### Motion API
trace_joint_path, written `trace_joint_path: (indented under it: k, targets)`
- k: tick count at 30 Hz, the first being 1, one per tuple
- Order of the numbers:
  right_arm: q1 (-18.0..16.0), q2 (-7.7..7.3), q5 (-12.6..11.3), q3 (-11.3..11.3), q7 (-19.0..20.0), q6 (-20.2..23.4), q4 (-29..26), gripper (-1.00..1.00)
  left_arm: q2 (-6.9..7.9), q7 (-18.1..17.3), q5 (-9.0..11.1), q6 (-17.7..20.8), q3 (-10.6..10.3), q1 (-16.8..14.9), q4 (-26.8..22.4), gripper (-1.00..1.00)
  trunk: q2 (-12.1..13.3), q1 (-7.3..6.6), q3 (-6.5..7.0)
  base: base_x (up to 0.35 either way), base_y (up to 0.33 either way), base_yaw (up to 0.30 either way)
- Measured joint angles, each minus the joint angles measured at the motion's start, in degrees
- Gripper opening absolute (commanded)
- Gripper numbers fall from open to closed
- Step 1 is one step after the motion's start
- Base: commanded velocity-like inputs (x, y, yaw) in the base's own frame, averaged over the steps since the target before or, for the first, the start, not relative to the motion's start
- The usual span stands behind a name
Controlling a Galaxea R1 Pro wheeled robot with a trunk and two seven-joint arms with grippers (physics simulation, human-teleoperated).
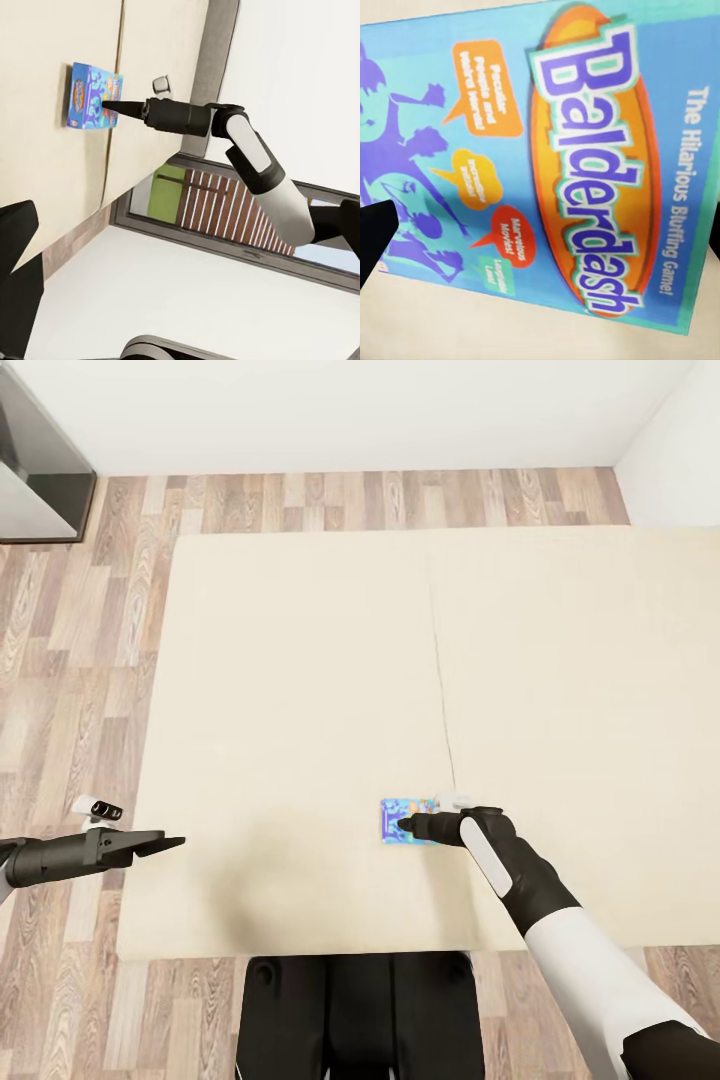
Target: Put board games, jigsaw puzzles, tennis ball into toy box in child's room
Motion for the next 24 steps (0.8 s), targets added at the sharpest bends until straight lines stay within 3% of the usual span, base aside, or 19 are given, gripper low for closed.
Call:
trace_joint_path:
  k: [24]
  targets:
    - [0.0, 0.06, 0.0, 0.0, 0.0, -0.1, 0.1, 1.0, 0.09, 0.0, 0.1, 0.0, 0.0, 0.0, 0.0, 1.0, 0.0, 0.0, 0.0, -0.013, 0.026, 0.0]
